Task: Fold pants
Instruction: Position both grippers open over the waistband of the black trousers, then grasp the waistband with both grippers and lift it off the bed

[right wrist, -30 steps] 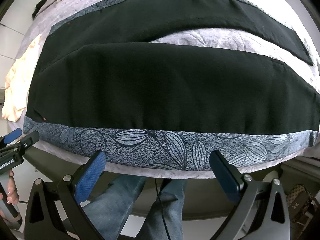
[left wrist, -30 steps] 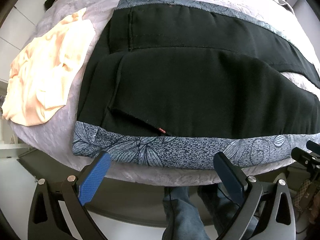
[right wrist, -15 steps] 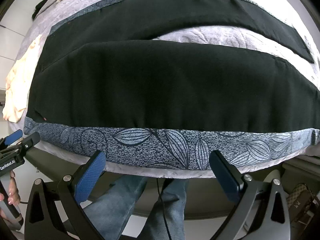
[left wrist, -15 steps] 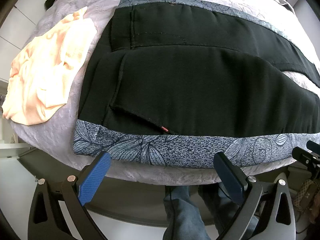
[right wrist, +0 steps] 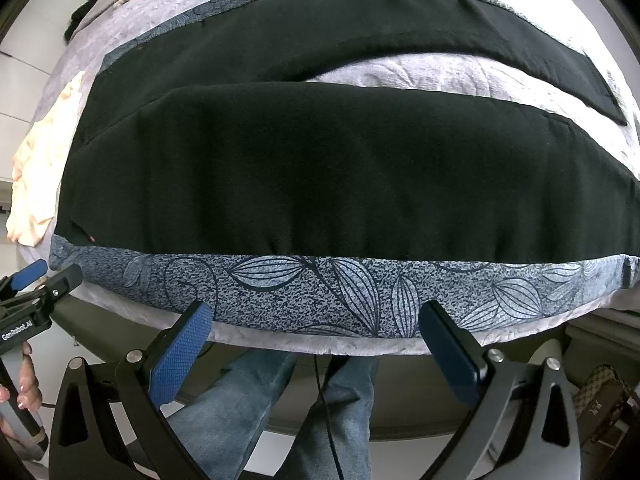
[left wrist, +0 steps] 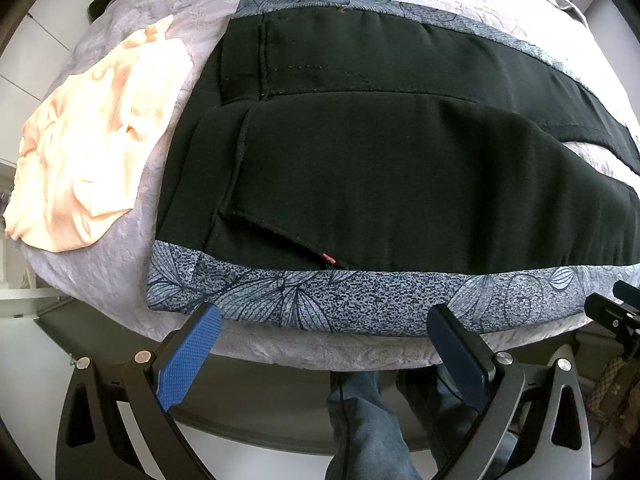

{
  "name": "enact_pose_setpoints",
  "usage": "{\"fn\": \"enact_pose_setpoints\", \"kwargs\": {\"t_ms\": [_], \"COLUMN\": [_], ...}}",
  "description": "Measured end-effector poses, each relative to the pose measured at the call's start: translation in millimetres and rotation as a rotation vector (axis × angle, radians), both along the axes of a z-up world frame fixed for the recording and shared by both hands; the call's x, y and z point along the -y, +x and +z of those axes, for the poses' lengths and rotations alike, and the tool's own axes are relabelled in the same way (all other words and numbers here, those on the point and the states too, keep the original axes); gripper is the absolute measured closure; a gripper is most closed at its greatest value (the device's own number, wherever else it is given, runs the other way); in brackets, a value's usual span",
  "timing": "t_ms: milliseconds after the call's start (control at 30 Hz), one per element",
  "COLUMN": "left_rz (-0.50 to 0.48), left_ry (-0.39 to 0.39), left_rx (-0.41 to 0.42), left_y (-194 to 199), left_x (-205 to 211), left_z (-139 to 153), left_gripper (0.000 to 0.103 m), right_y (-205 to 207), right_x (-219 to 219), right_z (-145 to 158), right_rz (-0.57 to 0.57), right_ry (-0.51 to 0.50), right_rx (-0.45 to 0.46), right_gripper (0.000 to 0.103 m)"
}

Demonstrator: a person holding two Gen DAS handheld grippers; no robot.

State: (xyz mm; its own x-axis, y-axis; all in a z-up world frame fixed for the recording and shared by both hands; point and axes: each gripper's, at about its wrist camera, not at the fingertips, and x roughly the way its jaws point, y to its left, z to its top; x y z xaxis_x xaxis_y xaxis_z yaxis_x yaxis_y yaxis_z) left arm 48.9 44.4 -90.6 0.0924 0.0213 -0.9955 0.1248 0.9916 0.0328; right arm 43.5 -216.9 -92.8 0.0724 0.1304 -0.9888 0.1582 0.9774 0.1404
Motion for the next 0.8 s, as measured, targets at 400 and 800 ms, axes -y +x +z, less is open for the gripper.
{"fn": "enact_pose_setpoints", "kwargs": {"t_ms": [400,800], "left_rz": [0.075,0.221], "left_ry": [-0.125,-0.496], "left_rx": [0.087,-0.092], "left_y": [11,-15], "left_x": [-37,-89], "left_z": [9,-44], "left_gripper": [0.000,0.023], "right_y": [8,-28], "right_x": [12,27], "right_z": [0,-82], "right_rz": [-0.069,-0.317], "right_ry": [0.310,0.829], "right_rx": [0.063,-0.044], "right_gripper": [0.000,0.042]}}
